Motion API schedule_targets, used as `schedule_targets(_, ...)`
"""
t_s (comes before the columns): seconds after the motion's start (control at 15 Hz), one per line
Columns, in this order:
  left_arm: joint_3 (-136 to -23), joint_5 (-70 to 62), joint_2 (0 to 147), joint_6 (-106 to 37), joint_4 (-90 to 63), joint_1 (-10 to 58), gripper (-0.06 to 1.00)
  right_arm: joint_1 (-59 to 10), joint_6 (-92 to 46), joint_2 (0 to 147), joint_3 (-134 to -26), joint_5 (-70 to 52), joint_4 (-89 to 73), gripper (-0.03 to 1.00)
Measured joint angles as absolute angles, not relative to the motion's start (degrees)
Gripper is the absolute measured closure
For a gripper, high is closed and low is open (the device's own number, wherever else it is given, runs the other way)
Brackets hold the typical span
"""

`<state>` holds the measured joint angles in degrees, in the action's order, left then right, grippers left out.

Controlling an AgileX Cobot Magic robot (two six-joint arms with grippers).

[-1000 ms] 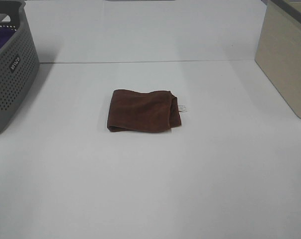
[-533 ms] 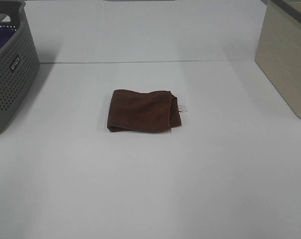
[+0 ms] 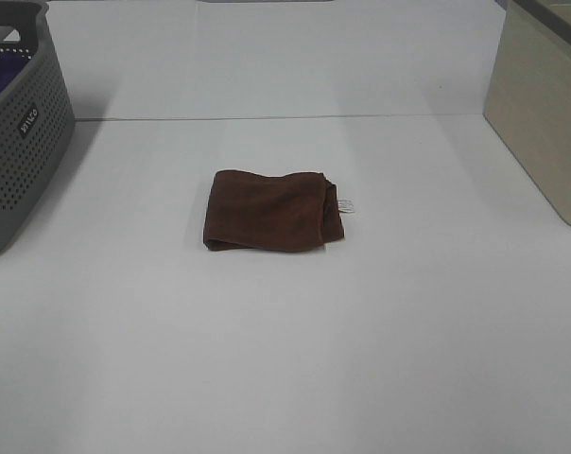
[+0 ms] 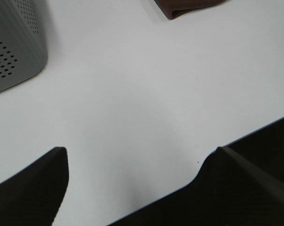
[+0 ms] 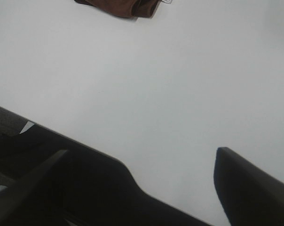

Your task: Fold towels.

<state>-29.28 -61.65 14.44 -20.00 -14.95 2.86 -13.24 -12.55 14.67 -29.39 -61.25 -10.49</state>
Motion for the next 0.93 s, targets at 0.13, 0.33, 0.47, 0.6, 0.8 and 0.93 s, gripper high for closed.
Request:
schedule_targets(0.13,-29.28,-61.65,14.44,-20.17,-14.95,2.86,0.15,-13.24,-12.55,14.67,-29.34,-61.25,-10.31,0.20)
schedule_targets(0.33,-29.22,-61.59,14.44,-20.17,-14.95,2.86,0.15,-13.24,-12.55,14.67,-29.34,-61.25,-10.31,0.20)
schedule_targets(0.47,-29.22,-61.59,14.44,-20.17,-14.95,2.86,0.15,-13.24,-12.55,14.67,-29.34,-61.25,-10.31,0.20)
schedule_targets(0.6,-29.22,-61.59,14.44,-20.17,-14.95,2.86,0.15,-13.24,-12.55,14.67,-29.34,-61.25,-10.31,0.20)
schedule_targets(0.8,-29.22,-61.59,14.44,-20.17,-14.95,2.86,0.15,-13.24,-12.55,14.67,-29.34,-61.25,-10.37,0.20)
schedule_targets(0.93,-29.22,-61.59,13.81,-20.17,-15.01,2.29,0.15,-12.38,-12.55,14.67,-29.34,-61.25,-10.66,0.20)
